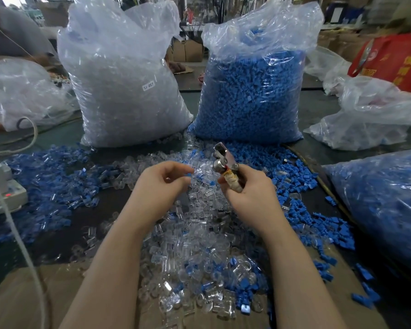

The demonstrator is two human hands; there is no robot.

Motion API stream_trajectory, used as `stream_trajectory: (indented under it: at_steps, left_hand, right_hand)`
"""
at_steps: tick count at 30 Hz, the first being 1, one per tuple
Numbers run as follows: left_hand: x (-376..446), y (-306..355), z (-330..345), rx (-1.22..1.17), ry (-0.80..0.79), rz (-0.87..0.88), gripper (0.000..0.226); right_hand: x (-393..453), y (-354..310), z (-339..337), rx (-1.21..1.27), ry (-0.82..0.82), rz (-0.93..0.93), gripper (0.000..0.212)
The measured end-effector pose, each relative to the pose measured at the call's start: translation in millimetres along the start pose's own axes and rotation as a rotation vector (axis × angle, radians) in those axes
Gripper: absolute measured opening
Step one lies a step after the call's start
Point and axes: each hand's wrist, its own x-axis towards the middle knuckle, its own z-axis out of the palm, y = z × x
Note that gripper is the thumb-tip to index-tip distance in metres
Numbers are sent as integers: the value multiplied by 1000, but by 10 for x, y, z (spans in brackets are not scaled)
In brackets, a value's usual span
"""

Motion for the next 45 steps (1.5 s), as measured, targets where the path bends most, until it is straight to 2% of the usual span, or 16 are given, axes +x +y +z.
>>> stream_trajectory:
  at_steps: [4, 6, 11, 17, 20, 23, 28, 31, 37, 45]
  left_hand:
    - [-35, 108, 70, -317, -89, -40, 16]
    - [-47, 137, 92, -323, -135, -34, 16]
    - [-67, 164, 135, -309, -155, -9, 18]
    - [-76, 157, 125, -329, -175, 16, 18]
    - [-50, 108, 111, -184, -130, 26, 20]
    - [-8, -12, 48, 198, -52, -11, 17]
    - [13, -128, -30, 470, -200, -97, 29]
    - [27, -130, 4, 519, -229, -97, 35]
    - [44, -160, 81, 590, -127, -11, 16]
    - [13, -140, 193, 647, -120, 16, 18]
  right_hand:
    - [0, -28, 13, 134, -20, -5, 13]
    - [6, -26, 14, 190, -44, -6, 6]
    - [-2, -54, 2, 305, -80, -6, 8]
    - [-10, -72, -4, 328, -62, -1, 8]
    - [-13, -70, 5, 345, -22, -11, 10]
    - [-1, -43, 5, 334, 36, -6, 15]
    - [21, -1, -4, 259, 90, 5, 17]
    - [28, 7, -3, 229, 101, 3, 17]
    - [35, 10, 1, 190, 91, 9, 18]
    - [23, -3, 1, 181, 96, 18, 17]
